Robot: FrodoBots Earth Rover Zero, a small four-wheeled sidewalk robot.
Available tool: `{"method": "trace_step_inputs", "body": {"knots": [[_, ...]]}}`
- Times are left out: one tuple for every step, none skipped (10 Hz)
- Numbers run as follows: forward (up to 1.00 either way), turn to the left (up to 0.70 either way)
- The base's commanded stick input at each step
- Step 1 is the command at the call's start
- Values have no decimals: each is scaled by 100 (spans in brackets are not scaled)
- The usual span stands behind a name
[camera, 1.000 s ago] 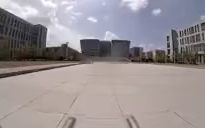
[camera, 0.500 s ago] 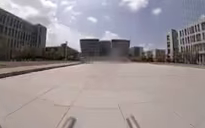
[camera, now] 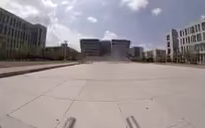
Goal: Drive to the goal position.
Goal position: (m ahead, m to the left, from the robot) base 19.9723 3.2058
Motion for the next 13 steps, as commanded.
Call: {"method": "trace_step_inputs", "body": {"knots": [[100,0],[100,0],[100,0],[100,0],[100,0],[100,0],[100,0],[100,0],[100,0],[100,0],[100,0],[100,0],[100,0]]}}
